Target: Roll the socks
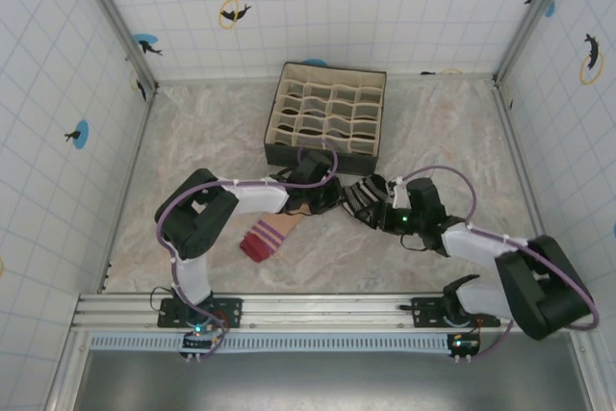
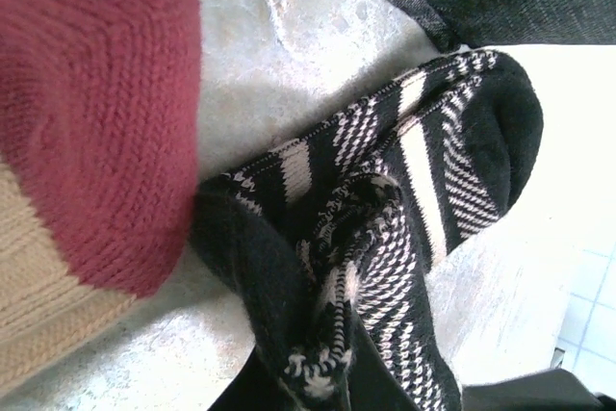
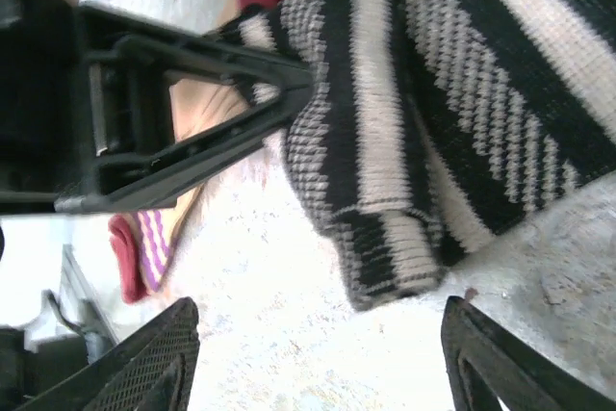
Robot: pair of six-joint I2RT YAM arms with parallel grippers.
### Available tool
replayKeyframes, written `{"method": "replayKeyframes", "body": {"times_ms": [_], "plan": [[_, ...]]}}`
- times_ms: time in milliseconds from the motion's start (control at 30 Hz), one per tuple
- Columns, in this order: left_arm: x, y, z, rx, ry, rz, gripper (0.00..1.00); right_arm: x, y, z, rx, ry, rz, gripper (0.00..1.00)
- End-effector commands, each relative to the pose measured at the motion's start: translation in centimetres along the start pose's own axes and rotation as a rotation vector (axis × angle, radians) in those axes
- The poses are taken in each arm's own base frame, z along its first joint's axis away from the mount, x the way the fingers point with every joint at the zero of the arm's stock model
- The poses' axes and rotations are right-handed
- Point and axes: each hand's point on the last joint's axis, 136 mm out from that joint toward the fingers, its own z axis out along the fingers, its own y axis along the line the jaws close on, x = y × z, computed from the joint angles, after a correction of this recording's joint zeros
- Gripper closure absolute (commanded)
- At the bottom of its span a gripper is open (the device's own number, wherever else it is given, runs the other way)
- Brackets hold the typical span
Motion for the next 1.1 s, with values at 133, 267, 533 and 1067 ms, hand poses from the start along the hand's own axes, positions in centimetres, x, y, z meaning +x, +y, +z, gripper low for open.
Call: {"method": "replayKeyframes", "body": {"times_ms": [133, 267, 533, 1067], "plan": [[2.0, 1.9, -0.7, -0.064, 0.089, -0.006, 1.0, -1.2, -0.2, -1.9, 0.299, -0.094, -0.382, 0.21], [3.0, 3.2, -1.2, -0.094, 0.118, -0.014, 1.0, -0.9, 0.2, -2.1, 0.408, -0.127, -0.561, 0.21], [4.3, 3.9, -1.7, -0.111, 0.171, -0.036, 1.0, 1.1, 2.2, -1.0, 0.567, -0.139, -0.942, 0.21], [4.9, 4.3, -2.2, -0.13, 0.197, -0.049, 1.0, 1.4, 2.8, 2.6, 0.783, -0.224, -1.187, 0.24]]}}
